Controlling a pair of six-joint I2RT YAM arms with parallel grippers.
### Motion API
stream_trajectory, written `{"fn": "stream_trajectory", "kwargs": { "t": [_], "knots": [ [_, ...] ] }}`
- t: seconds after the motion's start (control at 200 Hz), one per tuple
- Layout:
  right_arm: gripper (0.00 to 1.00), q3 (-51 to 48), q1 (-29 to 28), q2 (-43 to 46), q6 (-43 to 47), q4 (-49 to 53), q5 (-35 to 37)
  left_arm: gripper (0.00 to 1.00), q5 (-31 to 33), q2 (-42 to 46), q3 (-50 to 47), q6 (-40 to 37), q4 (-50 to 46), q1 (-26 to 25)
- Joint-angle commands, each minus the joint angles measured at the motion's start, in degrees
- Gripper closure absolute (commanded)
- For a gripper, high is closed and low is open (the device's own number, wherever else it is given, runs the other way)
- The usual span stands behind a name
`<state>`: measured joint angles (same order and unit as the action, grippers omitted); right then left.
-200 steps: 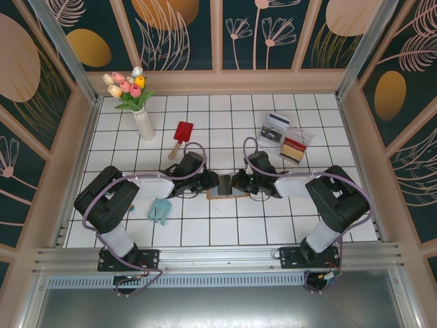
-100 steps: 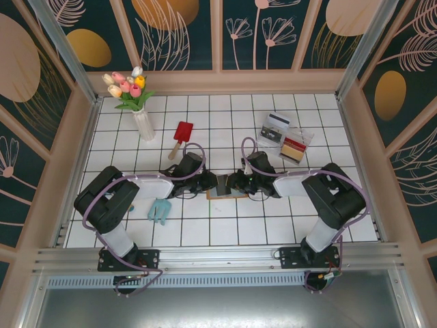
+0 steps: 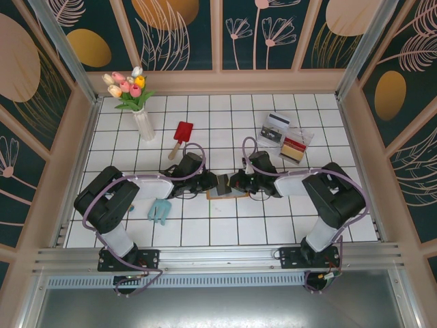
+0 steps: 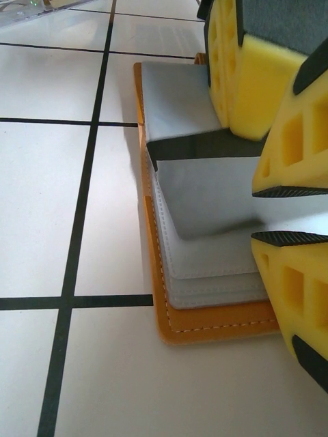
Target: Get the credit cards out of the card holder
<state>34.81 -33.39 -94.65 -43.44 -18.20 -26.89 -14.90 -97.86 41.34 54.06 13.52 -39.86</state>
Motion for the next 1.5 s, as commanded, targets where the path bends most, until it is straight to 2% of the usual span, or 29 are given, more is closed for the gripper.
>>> {"fn": "stream_trajectory", "kwargs": {
  "t": [0.0,0.055,0.1,0.33,0.59,0.716,0.786,0.881,0.996,1.126,1.276,1.371,1.491],
  "knots": [
    [0.97,-2.20,1.66,4.38,2.65,5.34,4.34,0.74,1.37,-0.99,-1.69,-0.59,-5.52,-0.04],
    [0.99,-3.16,1.67,6.22,3.91,6.50,5.95,0.73,1.36,-0.84,-1.40,-0.79,-5.66,-0.04],
    [1.00,-4.22,4.11,7.44,4.65,6.68,6.18,0.73,1.36,-0.68,-1.20,-0.95,-5.57,-0.03],
    [1.00,-6.02,6.82,11.92,6.59,1.87,-0.70,0.66,-2.62,-0.73,2.69,-2.83,-4.09,0.36],
    [1.00,-9.41,11.44,19.41,-0.39,-10.19,-10.20,0.50,-10.84,3.30,7.44,-4.93,-1.54,3.42],
    [1.00,-8.83,14.21,20.97,-2.97,-13.78,-14.87,0.39,-20.21,5.02,6.71,-1.33,8.62,4.81],
    [1.00,-7.31,15.55,21.16,-4.87,-15.00,-18.28,0.35,-23.03,5.64,7.56,1.16,12.39,4.84],
    [1.00,-5.11,16.51,21.52,-7.97,-17.22,-21.67,0.32,-25.31,6.26,9.24,3.21,15.42,4.80],
    [1.00,-2.91,16.85,21.70,-11.77,-19.21,-23.05,0.31,-25.01,6.30,11.75,4.60,15.23,5.11],
    [1.00,-1.10,16.89,21.74,-17.35,-22.99,-23.95,0.33,-23.81,5.50,13.34,10.42,20.00,5.14],
    [1.00,0.96,16.87,23.08,-18.26,-23.17,-23.61,0.40,-22.16,4.84,15.52,10.84,19.00,5.44],
    [1.00,1.40,16.86,23.45,-18.75,-23.28,-23.75,0.54,-23.95,4.35,15.47,13.35,24.58,5.58],
    [1.00,1.67,16.88,23.67,-19.56,-23.19,-24.80,0.75,-24.52,5.02,13.46,14.95,31.79,5.63]
  ]
}}
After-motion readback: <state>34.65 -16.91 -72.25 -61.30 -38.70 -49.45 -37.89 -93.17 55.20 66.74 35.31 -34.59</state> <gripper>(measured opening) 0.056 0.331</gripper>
